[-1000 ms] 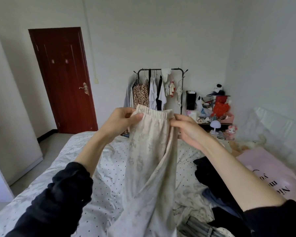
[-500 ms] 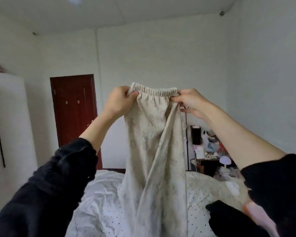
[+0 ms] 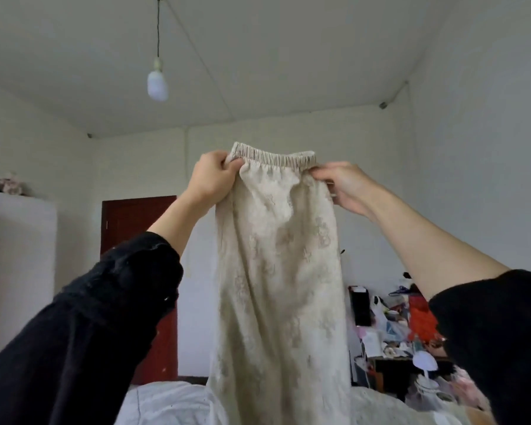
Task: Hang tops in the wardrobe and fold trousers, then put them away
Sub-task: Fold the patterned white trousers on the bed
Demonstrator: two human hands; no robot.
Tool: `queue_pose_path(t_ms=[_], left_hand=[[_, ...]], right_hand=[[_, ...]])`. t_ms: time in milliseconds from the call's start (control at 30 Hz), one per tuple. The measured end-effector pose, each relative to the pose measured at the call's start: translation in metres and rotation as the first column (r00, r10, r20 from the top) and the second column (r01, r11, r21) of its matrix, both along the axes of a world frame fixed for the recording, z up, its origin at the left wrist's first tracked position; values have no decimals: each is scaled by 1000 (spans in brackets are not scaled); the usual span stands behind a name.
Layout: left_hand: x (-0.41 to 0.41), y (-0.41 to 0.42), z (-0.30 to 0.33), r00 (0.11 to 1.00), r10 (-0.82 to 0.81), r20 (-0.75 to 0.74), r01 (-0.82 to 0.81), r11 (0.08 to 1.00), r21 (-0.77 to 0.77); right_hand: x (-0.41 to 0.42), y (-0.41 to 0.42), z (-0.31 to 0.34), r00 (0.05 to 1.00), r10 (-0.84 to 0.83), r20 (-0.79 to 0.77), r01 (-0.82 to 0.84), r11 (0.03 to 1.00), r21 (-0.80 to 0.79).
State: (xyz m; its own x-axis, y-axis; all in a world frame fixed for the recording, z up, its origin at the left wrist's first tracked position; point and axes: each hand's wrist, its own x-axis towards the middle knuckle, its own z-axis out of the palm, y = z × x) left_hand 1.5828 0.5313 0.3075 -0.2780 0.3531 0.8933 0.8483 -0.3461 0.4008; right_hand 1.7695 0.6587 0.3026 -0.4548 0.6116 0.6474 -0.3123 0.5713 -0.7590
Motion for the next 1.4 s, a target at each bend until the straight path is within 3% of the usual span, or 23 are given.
queue_pose_path(t_ms=[67, 133, 233, 433, 500, 633, 767, 967, 1033, 1200, 1300, 1400], left_hand=[[-4, 4, -4, 999, 37, -15, -37, 998, -43], [-14, 2, -6, 1000, -8, 18, 9, 998, -57], [-26, -7, -10, 995, -68, 73, 76, 989, -124], [-31, -38, -43, 983, -104, 149, 113, 992, -53], [-36, -47, -80, 966, -143, 217, 171, 978, -116], [-47, -51, -175, 941, -66, 333, 194, 910, -367], [-57, -61, -269, 900, 78, 429, 192, 813, -550], [-50, -87, -360, 850, 159, 502, 293, 650, -702], [-51, -101, -389, 801, 185, 569, 360, 610, -706], [-53, -129, -425, 704, 141, 696, 518, 569, -639], [-56, -138, -448, 680, 186, 709, 541, 524, -657], [-66, -145, -463, 651, 210, 729, 547, 536, -643]], right_hand=[[-2, 3, -6, 999, -25, 39, 25, 1000, -5], [-2, 7, -9, 1000, 26, 15, -26, 999, -23], [-1, 6, -10, 993, 61, 97, -61, 998, -9], [-14, -11, -33, 926, 363, 104, -363, 932, -22], [-22, -12, -64, 906, 394, 153, -390, 919, -55], [-46, -13, -157, 858, 431, 278, -373, 897, -238], [-60, -19, -257, 812, 411, 414, -240, 882, -406], [-64, -26, -346, 752, 318, 577, -42, 897, -439], [-74, -30, -372, 695, 323, 642, -35, 908, -418], [-96, -38, -401, 723, 256, 642, -31, 940, -340], [-114, -49, -423, 742, 233, 629, -27, 948, -318], [-133, -61, -440, 766, 223, 603, -20, 945, -325]])
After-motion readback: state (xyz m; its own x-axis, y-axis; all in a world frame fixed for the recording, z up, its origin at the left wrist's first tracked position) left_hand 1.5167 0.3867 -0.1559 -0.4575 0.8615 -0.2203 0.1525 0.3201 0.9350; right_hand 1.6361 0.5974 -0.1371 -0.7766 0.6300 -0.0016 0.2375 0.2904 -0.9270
